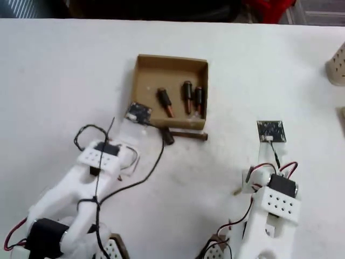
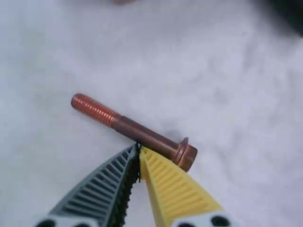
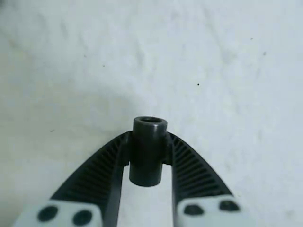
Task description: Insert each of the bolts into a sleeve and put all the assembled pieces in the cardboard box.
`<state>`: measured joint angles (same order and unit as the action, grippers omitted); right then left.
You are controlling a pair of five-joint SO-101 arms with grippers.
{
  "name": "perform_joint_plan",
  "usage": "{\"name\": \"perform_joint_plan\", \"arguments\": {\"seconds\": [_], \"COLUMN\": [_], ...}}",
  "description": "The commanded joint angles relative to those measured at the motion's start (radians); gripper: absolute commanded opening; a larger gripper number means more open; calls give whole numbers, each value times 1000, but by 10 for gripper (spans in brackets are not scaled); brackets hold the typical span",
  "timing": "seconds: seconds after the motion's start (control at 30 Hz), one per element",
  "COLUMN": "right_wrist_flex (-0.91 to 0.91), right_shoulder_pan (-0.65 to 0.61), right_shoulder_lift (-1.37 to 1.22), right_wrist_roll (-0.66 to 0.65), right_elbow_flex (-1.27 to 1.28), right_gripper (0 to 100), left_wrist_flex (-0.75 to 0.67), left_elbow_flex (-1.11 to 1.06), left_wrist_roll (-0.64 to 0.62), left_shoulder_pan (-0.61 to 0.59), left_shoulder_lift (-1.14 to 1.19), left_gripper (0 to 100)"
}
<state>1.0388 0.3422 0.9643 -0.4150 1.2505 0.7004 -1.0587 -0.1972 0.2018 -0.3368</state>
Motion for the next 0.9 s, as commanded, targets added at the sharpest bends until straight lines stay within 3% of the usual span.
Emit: {"name": "perform_joint_plan", "arguments": {"seconds": [0.0,0.2,0.27,0.47,0.7,0.87], "right_wrist_flex": [-18,-56,-58,-58,-54,-54], "right_shoulder_pan": [13,12,10,10,12,10], "right_shoulder_lift": [19,25,25,25,25,24], "right_wrist_roll": [-9,-6,-6,-8,-9,-11], "right_elbow_flex": [-6,17,18,18,20,20], "right_gripper": [17,17,17,17,17,17], "left_wrist_flex": [40,201,250,358,405,413], "left_elbow_flex": [138,298,333,359,334,313], "left_wrist_roll": [-14,23,146,740,1082,1201], "left_shoulder_pan": [27,27,24,19,24,21], "left_shoulder_lift": [-1,-1,-1,4,7,7], "left_gripper": [23,24,24,24,26,146]}}
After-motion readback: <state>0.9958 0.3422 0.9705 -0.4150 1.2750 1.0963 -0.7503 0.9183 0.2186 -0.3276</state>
